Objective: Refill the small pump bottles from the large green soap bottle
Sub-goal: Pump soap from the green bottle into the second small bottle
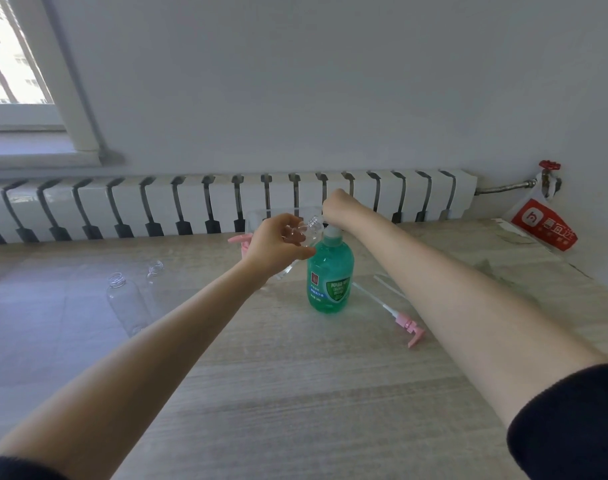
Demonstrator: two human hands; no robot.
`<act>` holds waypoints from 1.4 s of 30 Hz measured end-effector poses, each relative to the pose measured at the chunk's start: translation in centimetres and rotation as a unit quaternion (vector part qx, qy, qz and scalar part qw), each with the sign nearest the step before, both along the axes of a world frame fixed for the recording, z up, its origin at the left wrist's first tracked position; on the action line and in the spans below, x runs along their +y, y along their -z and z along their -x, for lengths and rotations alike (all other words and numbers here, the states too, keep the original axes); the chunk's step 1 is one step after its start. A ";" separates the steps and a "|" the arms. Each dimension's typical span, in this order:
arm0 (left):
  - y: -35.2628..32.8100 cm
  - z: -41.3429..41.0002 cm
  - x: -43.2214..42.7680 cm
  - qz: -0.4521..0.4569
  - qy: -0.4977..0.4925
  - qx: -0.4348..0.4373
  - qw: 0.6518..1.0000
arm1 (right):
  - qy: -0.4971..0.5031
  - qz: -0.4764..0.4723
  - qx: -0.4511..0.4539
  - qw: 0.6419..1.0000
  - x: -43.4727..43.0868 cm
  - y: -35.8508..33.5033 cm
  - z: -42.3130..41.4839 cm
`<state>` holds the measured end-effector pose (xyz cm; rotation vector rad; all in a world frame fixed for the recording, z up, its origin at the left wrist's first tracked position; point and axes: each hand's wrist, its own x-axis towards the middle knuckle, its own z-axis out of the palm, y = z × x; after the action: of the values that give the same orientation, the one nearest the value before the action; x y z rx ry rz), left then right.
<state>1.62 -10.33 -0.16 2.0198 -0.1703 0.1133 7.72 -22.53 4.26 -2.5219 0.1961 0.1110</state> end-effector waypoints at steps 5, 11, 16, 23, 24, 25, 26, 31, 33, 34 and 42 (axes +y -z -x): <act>0.8 -0.2 -0.1 0.015 -0.009 -0.008 1.000 | -0.013 0.012 0.000 1.000 -0.1 0.3 -0.1; 0.9 -0.1 -0.1 0.019 -0.008 -0.009 1.000 | -0.039 0.047 -0.011 0.998 -0.6 0.4 -0.1; 0.5 0.1 -0.1 0.012 -0.006 -0.011 1.000 | -0.057 0.084 -0.011 0.995 -0.7 0.1 0.3; -0.2 0.3 -0.3 0.014 -0.007 -0.011 1.000 | -0.018 0.043 -0.015 0.999 -0.5 -0.8 0.2; -0.4 0.4 -0.3 0.012 -0.006 -0.013 1.000 | -0.016 0.041 -0.012 0.999 -0.5 -1.1 0.1; -0.5 0.5 -0.3 0.009 -0.006 -0.013 1.000 | -0.011 0.049 -0.004 0.999 -0.5 -1.2 0.1; -0.7 0.6 -0.4 0.006 -0.006 -0.014 1.000 | -0.007 0.057 0.000 0.998 -0.5 -1.3 0.2; -0.8 0.6 -0.2 0.005 -0.009 -0.009 1.000 | -0.010 0.063 -0.010 0.998 -0.2 -1.1 0.3; -0.8 0.7 -0.1 0.005 -0.009 -0.006 1.000 | -0.027 0.073 -0.011 0.997 -0.4 -1.2 0.4; -0.9 0.7 -0.1 0.004 -0.008 -0.005 1.000 | -0.038 0.075 -0.014 0.996 -0.5 -1.1 0.5; -0.4 0.4 0.1 -0.003 -0.007 0.000 1.000 | -0.022 0.072 -0.007 0.997 -0.2 0.2 -0.6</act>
<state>1.22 -10.21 0.21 2.0276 -0.1576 0.1223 8.36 -22.74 4.11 -2.6709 0.1466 0.1008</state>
